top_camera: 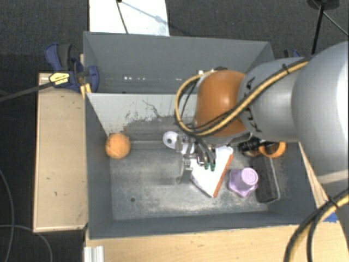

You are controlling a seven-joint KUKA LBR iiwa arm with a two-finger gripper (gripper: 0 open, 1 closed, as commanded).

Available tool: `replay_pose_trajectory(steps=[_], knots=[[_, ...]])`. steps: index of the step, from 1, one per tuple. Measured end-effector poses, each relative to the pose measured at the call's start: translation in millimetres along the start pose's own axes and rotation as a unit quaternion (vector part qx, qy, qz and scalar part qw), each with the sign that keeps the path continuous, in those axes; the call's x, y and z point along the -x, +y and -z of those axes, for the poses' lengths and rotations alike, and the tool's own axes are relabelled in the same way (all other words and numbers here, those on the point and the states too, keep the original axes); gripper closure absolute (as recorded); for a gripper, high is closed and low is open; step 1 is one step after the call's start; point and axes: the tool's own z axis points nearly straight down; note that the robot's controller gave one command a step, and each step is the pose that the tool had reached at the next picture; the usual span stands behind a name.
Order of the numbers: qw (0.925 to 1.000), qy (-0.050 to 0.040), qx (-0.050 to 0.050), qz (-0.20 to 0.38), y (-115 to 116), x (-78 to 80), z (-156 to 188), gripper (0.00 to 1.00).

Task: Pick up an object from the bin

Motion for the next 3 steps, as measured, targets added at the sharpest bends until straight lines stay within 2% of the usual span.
replay_pose_trajectory(steps=[1,2,3], knots=[[0.9917,-0.0007,0.002,-0.128,8,6.1,-21,0.0],[0.9923,0.0004,0.0,-0.124,-4,-13.2,-22,0.0],[0.9921,-0.001,0.001,-0.125,2,-5.1,-22,0.0]])
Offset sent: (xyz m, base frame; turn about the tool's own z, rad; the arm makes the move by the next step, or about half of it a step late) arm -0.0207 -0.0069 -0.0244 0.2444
